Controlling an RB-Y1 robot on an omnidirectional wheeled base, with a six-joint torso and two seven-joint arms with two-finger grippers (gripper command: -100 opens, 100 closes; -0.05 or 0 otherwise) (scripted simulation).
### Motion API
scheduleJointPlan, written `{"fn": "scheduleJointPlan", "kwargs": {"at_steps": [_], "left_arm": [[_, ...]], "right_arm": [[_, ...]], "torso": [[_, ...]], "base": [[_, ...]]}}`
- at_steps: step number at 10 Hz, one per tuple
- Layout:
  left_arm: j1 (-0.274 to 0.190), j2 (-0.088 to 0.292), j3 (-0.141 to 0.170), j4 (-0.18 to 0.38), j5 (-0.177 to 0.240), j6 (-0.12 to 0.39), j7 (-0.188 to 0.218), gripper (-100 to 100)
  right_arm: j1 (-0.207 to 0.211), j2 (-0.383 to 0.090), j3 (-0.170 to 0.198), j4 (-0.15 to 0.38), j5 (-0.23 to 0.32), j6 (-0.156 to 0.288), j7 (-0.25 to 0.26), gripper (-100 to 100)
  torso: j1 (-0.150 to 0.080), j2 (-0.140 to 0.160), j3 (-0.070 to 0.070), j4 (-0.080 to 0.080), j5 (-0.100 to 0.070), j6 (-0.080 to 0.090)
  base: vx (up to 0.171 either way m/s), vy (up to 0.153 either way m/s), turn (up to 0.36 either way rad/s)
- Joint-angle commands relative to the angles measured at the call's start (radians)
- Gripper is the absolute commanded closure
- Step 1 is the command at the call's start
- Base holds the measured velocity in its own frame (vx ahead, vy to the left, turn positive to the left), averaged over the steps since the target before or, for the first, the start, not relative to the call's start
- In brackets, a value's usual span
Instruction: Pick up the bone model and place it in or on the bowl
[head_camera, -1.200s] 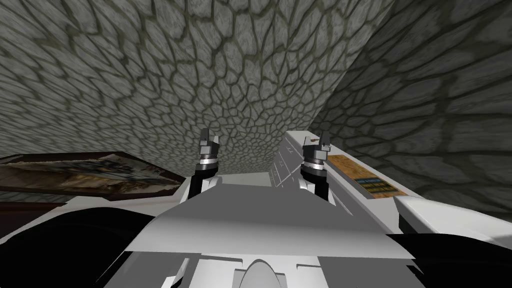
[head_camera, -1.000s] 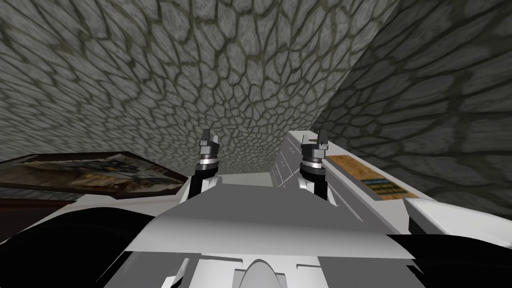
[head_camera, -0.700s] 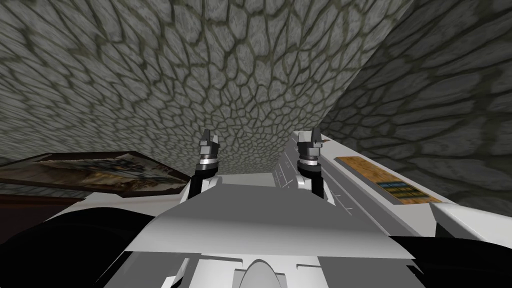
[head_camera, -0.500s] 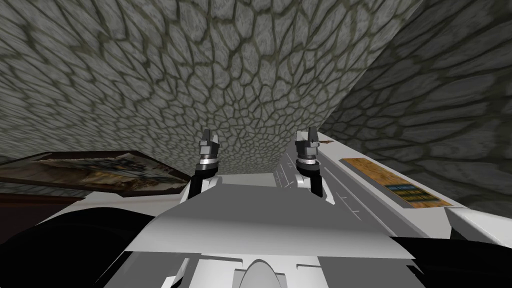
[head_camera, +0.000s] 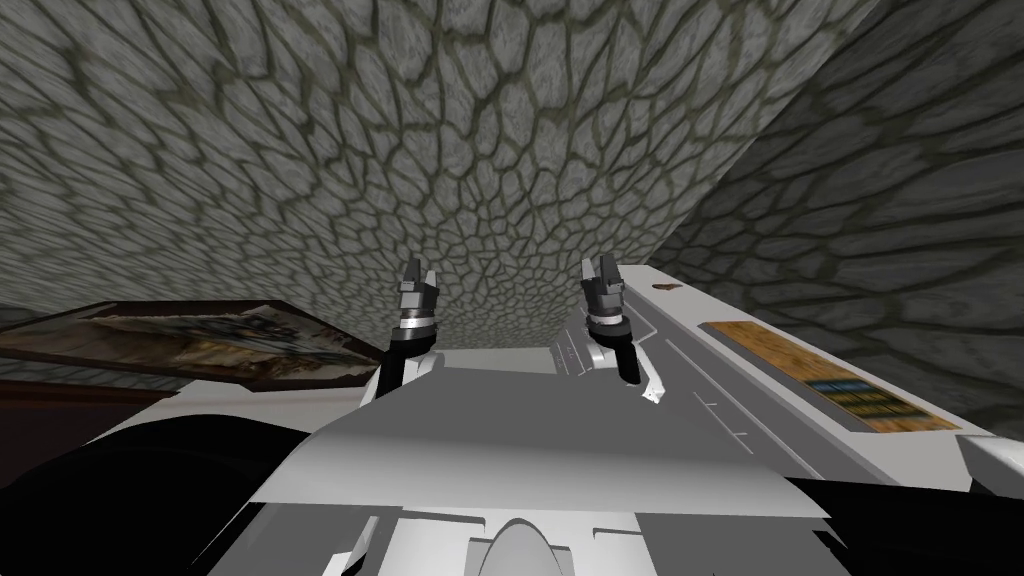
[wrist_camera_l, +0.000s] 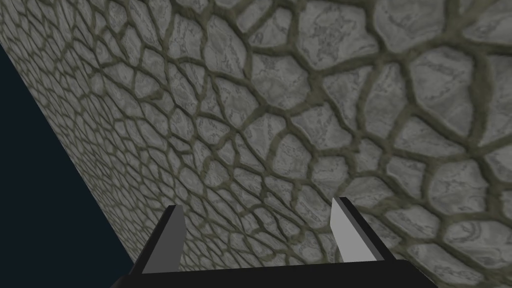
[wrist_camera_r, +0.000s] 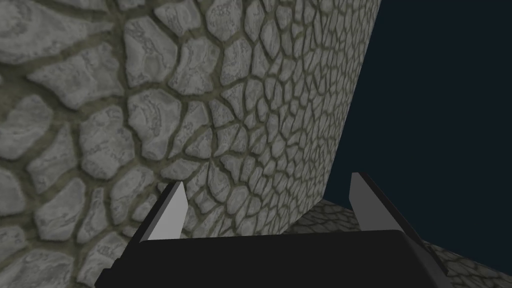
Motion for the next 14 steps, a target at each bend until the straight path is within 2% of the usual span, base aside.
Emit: {"fn": "scheduleJointPlan", "kwargs": {"at_steps": [1,2,3,4,5,6,7,8,9,10,11,12,13,14], "left_arm": [[0.000,0.000,0.000,0.000,0.000,0.000,0.000,0],[0.000,0.000,0.000,0.000,0.000,0.000,0.000,0],[0.000,0.000,0.000,0.000,0.000,0.000,0.000,0],[0.000,0.000,0.000,0.000,0.000,0.000,0.000,0],[0.000,0.000,0.000,0.000,0.000,0.000,0.000,0],[0.000,0.000,0.000,0.000,0.000,0.000,0.000,0],[0.000,0.000,0.000,0.000,0.000,0.000,0.000,0],[0.000,0.000,0.000,0.000,0.000,0.000,0.000,0],[0.000,0.000,0.000,0.000,0.000,0.000,0.000,0],[0.000,0.000,0.000,0.000,0.000,0.000,0.000,0],[0.000,0.000,0.000,0.000,0.000,0.000,0.000,0],[0.000,0.000,0.000,0.000,0.000,0.000,0.000,0],[0.000,0.000,0.000,0.000,0.000,0.000,0.000,0],[0.000,0.000,0.000,0.000,0.000,0.000,0.000,0]], "right_arm": [[-0.042,-0.050,0.029,0.033,0.010,-0.031,0.013,-100],[-0.042,-0.065,0.029,0.033,0.010,-0.031,0.013,-100],[-0.078,-0.102,0.056,0.063,0.021,-0.059,0.025,-100],[-0.078,-0.122,0.056,0.063,0.021,-0.059,0.025,-100],[-0.114,-0.157,0.085,0.095,0.034,-0.089,0.038,-100],[-0.114,-0.182,0.085,0.095,0.034,-0.089,0.038,-100],[-0.150,-0.214,0.115,0.129,0.048,-0.119,0.052,-100],[-0.150,-0.243,0.115,0.129,0.048,-0.119,0.052,-100],[-0.186,-0.273,0.146,0.165,0.064,-0.152,0.066,-100],[-0.186,-0.305,0.146,0.165,0.064,-0.152,0.066,-100],[-0.221,-0.335,0.176,0.203,0.082,-0.185,0.081,-100],[-0.221,-0.368,0.176,0.203,0.082,-0.185,0.081,-100],[-0.221,-0.378,0.176,0.203,0.082,-0.185,0.081,-100],[-0.255,-0.416,0.207,0.243,0.101,-0.220,0.097,-100]], "torso": [[0.000,0.000,0.000,0.000,0.000,0.000],[0.001,0.000,0.000,0.000,0.000,0.000],[0.000,0.000,0.000,0.000,0.000,0.000],[0.001,0.001,0.000,0.000,0.000,0.000],[0.000,0.001,0.001,0.000,0.000,0.000],[0.000,0.000,0.000,0.000,0.000,0.000],[-0.001,0.001,0.000,0.000,0.000,0.000],[-0.001,0.000,0.000,0.000,0.000,0.000],[-0.002,0.001,0.000,0.000,0.000,0.000],[-0.001,0.000,0.000,0.000,0.000,0.000],[-0.002,0.001,0.000,0.000,0.000,0.000],[-0.002,0.001,0.000,0.000,0.000,0.000],[-0.002,0.001,0.001,0.000,0.000,0.000],[-0.004,0.001,0.001,0.000,-0.001,0.000]], "base": [[0.023,0.084,0.026],[0.015,0.079,0.019],[0.006,0.089,0.034],[0.008,0.068,0.011],[0.019,0.078,0.031],[0.016,0.062,0.013],[0.015,0.063,0.031],[0.010,0.053,0.017],[0.016,0.058,0.037],[0.016,0.048,0.018],[0.007,0.056,0.033],[0.013,0.051,0.027],[0.012,0.020,-0.004],[0.014,0.024,0.039]]}}
